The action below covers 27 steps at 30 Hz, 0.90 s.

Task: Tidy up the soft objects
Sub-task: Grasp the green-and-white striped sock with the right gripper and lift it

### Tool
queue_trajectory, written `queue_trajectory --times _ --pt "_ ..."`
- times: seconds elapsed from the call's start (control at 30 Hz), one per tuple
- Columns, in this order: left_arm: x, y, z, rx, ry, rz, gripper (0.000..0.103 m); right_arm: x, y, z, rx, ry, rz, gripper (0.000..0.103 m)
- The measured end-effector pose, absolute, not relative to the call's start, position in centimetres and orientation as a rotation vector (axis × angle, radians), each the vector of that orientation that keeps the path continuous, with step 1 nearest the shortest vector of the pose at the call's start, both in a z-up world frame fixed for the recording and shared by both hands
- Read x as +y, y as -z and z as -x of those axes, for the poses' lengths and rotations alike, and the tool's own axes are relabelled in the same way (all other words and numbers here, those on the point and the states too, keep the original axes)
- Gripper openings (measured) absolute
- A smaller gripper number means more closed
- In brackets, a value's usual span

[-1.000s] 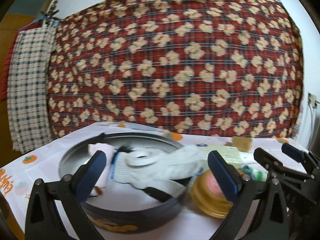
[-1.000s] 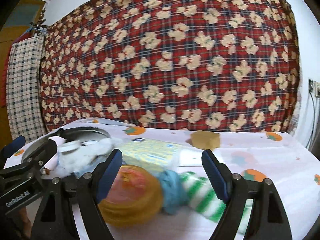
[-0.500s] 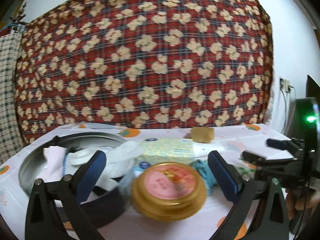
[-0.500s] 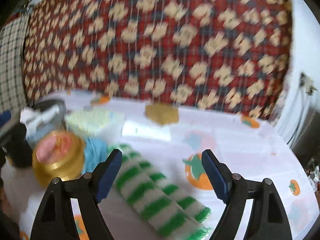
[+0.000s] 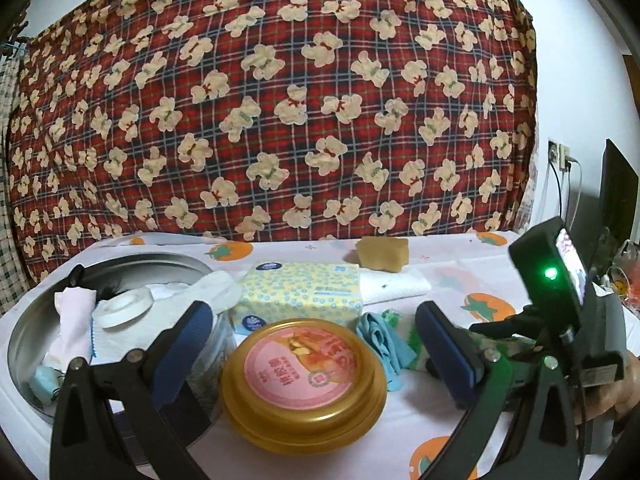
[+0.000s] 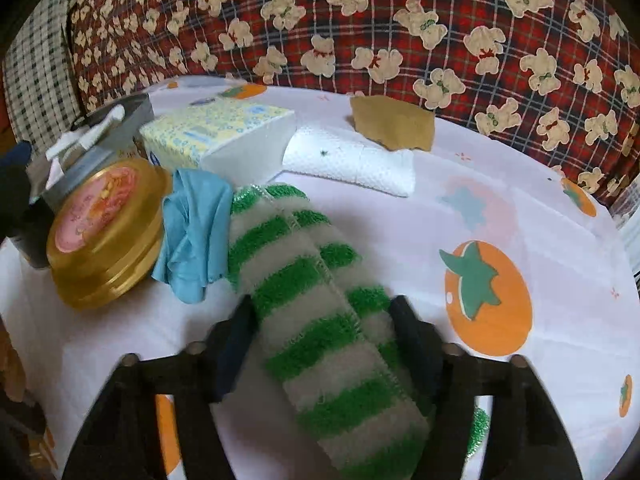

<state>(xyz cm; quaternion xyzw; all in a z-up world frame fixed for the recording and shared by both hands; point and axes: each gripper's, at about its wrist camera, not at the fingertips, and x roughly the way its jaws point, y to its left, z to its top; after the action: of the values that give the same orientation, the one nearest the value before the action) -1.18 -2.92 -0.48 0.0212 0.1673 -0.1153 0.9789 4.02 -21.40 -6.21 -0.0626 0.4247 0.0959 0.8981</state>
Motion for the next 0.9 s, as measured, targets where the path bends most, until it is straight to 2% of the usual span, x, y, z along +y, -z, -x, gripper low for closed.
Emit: queue_trajectory --times 0.1,0.17,0.23,0.4,0.53,0.63,0.9 --pt "-3.6 0.5 0.9 0.339 0.241 -0.057 0.103 -21.9 6.0 -3.9 0.870 -0.207 0.100 0.051" --pt "-4.2 0.5 0.7 0.340 0.247 -0.074 0.103 -22.7 5.8 -3.9 0.856 -0.214 0.051 0.039" --pt "-5.0 0.5 0.5 0.342 0.259 -0.090 0.103 -23.9 5.3 -3.8 0.830 -0.204 -0.022 0.034" --pt "-7.3 0.5 0.1 0.356 0.296 -0.112 0.103 -27.6 5.1 -3.8 0.798 -0.123 -0.203 0.032" --pt "-9.7 0.6 0.2 0.354 0.326 -0.144 0.096 -29.1 4.2 -3.2 0.724 -0.028 -0.225 0.032" --pt "-12.1 0.5 0.0 0.361 0.312 -0.180 0.096 -30.2 3.3 -2.9 0.655 0.041 -0.215 0.032" --pt "-17.4 1.9 -4.0 0.540 -0.047 -0.244 0.096 -33.0 2.5 -2.6 0.610 0.093 -0.303 0.032"
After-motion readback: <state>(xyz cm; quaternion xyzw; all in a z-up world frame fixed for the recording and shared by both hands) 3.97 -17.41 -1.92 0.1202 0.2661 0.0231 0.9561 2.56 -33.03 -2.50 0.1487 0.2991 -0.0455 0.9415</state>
